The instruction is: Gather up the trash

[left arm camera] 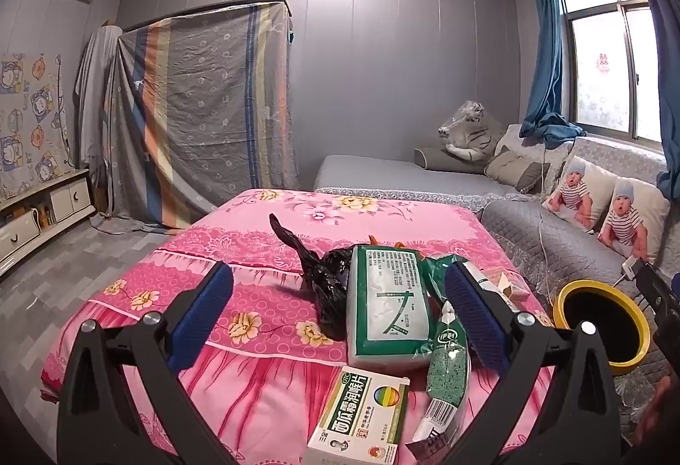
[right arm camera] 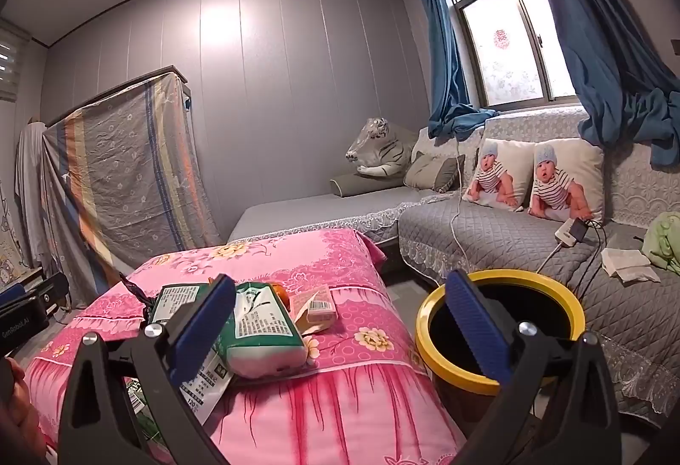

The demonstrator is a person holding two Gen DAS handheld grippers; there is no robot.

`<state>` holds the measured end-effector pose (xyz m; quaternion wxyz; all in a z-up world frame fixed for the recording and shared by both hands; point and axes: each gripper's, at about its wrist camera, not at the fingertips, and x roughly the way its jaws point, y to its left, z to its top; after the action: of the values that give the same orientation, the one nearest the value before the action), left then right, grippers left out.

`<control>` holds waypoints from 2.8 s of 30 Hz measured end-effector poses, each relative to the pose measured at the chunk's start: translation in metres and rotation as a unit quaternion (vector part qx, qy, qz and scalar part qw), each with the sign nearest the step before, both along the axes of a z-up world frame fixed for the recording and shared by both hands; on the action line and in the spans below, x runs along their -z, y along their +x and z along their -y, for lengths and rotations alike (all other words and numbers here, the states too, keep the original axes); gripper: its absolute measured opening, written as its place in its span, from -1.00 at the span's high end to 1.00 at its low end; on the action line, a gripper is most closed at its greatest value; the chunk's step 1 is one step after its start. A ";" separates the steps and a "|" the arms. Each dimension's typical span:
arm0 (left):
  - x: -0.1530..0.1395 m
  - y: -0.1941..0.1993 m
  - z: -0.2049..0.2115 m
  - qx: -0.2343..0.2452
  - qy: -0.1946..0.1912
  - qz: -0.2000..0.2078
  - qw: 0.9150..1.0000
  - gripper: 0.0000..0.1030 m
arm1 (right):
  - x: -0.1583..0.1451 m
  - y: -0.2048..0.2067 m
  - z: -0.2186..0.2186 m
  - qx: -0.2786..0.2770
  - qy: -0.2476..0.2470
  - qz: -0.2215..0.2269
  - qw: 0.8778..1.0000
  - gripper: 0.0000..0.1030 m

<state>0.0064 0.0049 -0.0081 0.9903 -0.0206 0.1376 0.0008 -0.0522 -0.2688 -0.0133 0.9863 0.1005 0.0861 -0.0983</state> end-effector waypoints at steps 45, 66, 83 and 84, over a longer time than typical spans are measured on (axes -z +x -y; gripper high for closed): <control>0.011 0.006 -0.001 0.011 -0.010 -0.030 0.999 -0.85 | 0.010 0.000 0.002 -0.002 0.003 -0.009 1.000 -0.85; 0.011 0.006 -0.001 0.015 -0.012 -0.033 0.999 -0.85 | 0.011 0.001 0.003 -0.001 0.004 -0.009 1.000 -0.85; 0.011 0.009 0.001 0.029 -0.016 -0.043 0.999 -0.85 | 0.009 0.000 0.006 0.001 0.006 -0.005 1.000 -0.85; 0.012 0.009 0.001 0.035 -0.018 -0.046 0.998 -0.85 | 0.007 0.000 0.007 0.004 0.004 -0.002 1.000 -0.85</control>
<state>0.0154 0.0034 -0.0203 0.9817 -0.0337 0.1840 -0.0357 -0.0523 -0.2761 -0.0203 0.9853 0.1047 0.0882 -0.1023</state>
